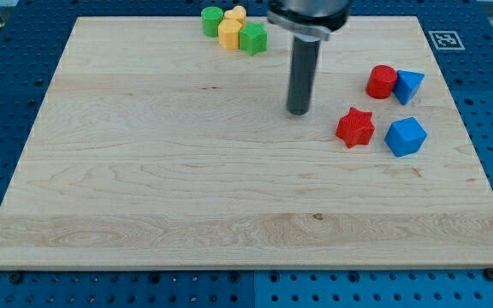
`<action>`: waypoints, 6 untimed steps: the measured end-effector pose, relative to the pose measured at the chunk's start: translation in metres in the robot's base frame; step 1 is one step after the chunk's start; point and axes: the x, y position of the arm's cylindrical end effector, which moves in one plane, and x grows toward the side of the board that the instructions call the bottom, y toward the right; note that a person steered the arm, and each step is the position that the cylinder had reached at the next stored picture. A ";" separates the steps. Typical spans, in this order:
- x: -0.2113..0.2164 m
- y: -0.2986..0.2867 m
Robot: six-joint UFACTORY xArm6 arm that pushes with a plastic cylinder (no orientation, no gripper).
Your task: Nudge the blue triangle a nd red circle a bit down
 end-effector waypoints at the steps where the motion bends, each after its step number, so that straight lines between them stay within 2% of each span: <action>1: 0.003 0.008; 2: -0.052 -0.044; 3: -0.101 -0.015; 5: -0.099 0.150; 6: -0.054 0.144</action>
